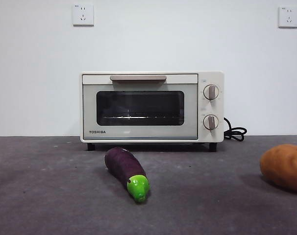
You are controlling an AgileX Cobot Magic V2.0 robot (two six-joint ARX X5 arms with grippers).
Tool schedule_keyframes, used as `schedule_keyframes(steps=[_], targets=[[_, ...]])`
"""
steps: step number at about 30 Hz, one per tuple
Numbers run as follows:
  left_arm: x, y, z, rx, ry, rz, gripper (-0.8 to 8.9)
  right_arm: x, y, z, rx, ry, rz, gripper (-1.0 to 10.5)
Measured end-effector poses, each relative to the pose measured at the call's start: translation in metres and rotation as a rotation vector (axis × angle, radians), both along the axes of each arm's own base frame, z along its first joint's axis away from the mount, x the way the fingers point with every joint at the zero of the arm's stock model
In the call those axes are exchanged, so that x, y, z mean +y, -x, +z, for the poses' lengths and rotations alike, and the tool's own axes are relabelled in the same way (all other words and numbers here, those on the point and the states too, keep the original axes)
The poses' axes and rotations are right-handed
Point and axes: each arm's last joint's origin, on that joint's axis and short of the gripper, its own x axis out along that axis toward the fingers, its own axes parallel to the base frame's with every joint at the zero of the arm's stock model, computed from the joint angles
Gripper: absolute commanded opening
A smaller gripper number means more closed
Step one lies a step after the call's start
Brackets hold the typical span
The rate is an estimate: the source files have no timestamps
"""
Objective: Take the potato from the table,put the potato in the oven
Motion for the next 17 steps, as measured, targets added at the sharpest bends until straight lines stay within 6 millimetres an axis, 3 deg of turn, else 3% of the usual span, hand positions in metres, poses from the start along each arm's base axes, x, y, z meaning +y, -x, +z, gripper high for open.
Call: schedule_keyframes(steps=[8, 17], targets=[[-0.001, 0.002, 0.051, -0.050, 0.017, -0.036, -0.06, 0.001, 0.009, 0.057, 0.101, 0.145, -0.003, -0.1], [-0.005, -0.016, 0.088, -0.022, -0.011, -0.188, -0.06, 0.000, -0.015, 0.104, 0.293, 0.294, 0.029, 0.0]])
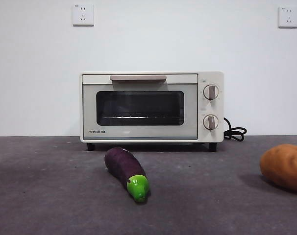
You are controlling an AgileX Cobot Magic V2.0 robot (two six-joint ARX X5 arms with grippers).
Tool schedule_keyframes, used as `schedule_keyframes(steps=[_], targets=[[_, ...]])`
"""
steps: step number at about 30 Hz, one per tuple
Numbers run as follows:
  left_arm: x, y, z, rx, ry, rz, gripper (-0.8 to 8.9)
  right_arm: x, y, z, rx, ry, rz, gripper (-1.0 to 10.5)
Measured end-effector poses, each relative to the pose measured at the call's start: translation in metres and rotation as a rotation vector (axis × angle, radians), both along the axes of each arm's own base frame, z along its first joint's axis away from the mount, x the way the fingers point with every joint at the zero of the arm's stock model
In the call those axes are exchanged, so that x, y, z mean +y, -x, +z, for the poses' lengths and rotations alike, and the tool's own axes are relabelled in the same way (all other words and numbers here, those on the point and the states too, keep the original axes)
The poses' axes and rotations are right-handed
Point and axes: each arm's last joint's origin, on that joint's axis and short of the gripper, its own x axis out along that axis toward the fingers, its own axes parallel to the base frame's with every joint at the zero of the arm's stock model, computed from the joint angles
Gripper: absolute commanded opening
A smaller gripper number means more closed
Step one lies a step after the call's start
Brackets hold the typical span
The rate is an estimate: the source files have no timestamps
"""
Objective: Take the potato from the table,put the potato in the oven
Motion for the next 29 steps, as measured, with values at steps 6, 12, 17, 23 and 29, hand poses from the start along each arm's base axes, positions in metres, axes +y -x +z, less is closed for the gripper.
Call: schedule_keyframes(steps=[6, 12, 17, 23, 29], targets=[[-0.002, -0.025, 0.023, 0.069, 0.005, -0.086, -0.06, 0.000, -0.020, 0.024, 0.067, 0.046, 0.044, 0.0], [-0.004, -0.071, 0.033, 0.188, 0.033, -0.206, -0.06, 0.002, -0.036, 0.036, 0.160, 0.072, 0.152, 0.0], [-0.005, -0.115, 0.031, 0.287, 0.038, -0.228, -0.06, 0.002, -0.047, 0.036, 0.235, 0.090, 0.177, 0.0], [-0.011, -0.161, 0.025, 0.376, 0.041, -0.249, -0.06, 0.002, -0.056, 0.028, 0.322, 0.094, 0.188, 0.0], [-0.017, -0.200, 0.026, 0.404, 0.017, -0.257, -0.06, 0.002, -0.061, 0.025, 0.339, 0.112, 0.200, 0.0]])
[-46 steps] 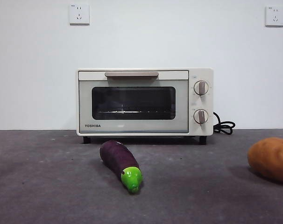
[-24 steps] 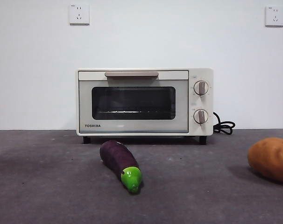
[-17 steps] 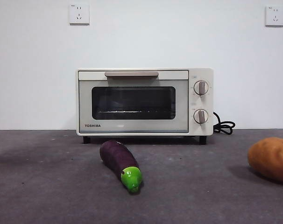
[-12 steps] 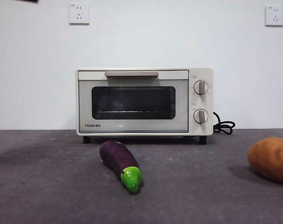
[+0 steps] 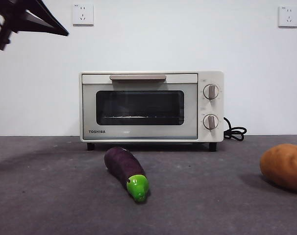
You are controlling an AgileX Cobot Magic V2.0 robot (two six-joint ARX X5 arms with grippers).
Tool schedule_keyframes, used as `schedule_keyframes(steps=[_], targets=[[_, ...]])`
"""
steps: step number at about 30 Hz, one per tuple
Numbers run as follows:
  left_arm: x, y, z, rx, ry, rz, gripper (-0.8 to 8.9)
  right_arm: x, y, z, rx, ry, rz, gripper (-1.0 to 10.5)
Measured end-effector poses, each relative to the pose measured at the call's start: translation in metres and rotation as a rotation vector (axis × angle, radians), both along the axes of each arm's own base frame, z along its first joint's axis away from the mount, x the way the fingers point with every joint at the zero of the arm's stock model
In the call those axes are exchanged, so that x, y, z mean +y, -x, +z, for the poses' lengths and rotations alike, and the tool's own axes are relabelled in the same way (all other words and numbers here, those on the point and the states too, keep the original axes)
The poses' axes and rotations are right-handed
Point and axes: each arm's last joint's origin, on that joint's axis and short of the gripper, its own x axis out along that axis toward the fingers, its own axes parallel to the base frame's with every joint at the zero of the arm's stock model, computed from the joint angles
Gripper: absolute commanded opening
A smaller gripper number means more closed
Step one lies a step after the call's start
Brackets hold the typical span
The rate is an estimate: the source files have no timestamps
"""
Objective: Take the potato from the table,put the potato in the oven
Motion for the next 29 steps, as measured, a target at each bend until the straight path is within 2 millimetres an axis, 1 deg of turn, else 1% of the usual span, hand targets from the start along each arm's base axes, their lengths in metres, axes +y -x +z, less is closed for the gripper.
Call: schedule_keyframes(steps=[8, 13, 19, 24, 29], targets=[[-0.013, -0.042, 0.010, -0.008, -0.013, -0.020, -0.06, 0.000, -0.003, -0.002, 0.014, 0.002, 0.001, 0.0], [-0.028, -0.066, 0.017, -0.026, -0.029, -0.030, -0.06, 0.000, -0.002, -0.003, 0.027, 0.001, 0.001, 0.0], [-0.049, -0.091, 0.017, -0.015, -0.091, -0.042, -0.06, 0.000, -0.002, -0.004, 0.043, 0.001, 0.001, 0.0], [-0.070, -0.105, 0.013, -0.021, -0.217, -0.037, -0.06, 0.000, -0.002, -0.004, 0.043, 0.001, 0.001, 0.0], [-0.090, -0.108, 0.014, -0.079, -0.291, -0.051, -0.06, 0.000, -0.002, -0.004, 0.042, 0.003, 0.002, 0.0]])
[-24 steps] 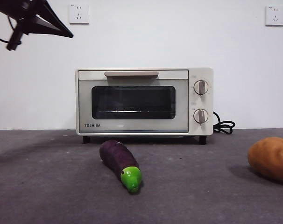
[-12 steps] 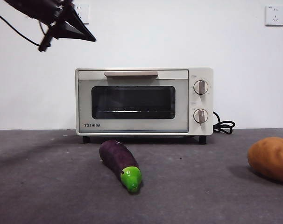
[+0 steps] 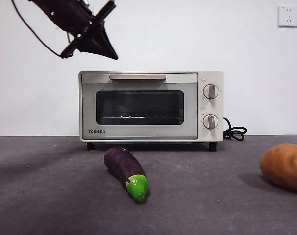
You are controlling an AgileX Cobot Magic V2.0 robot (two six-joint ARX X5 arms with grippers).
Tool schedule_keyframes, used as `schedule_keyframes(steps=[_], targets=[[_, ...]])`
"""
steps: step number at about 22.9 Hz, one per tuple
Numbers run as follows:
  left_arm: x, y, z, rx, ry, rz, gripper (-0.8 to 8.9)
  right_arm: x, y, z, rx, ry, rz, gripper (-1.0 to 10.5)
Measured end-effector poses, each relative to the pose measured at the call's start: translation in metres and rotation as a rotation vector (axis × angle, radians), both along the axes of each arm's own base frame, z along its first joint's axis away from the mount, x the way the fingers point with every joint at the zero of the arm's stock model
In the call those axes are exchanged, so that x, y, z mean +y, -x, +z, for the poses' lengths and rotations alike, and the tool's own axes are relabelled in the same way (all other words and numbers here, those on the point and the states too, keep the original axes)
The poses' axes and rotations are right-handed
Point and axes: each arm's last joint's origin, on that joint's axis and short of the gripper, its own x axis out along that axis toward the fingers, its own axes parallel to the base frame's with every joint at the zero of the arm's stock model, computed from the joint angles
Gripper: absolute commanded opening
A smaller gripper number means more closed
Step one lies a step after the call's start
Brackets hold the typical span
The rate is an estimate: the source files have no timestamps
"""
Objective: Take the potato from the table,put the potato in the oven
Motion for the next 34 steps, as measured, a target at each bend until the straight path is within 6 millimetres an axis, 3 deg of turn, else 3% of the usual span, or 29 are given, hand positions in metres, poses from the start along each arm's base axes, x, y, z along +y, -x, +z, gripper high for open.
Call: schedule_keyframes(steps=[9, 34], targets=[[-0.025, -0.010, -0.026, -0.004, -0.093, -0.004, -0.06, 0.000, 0.000, 0.000, 0.002, 0.000, -0.001, 0.0], [-0.027, -0.002, -0.025, -0.006, -0.216, -0.038, -0.06, 0.000, 0.002, -0.003, 0.024, 0.037, 0.016, 0.0]])
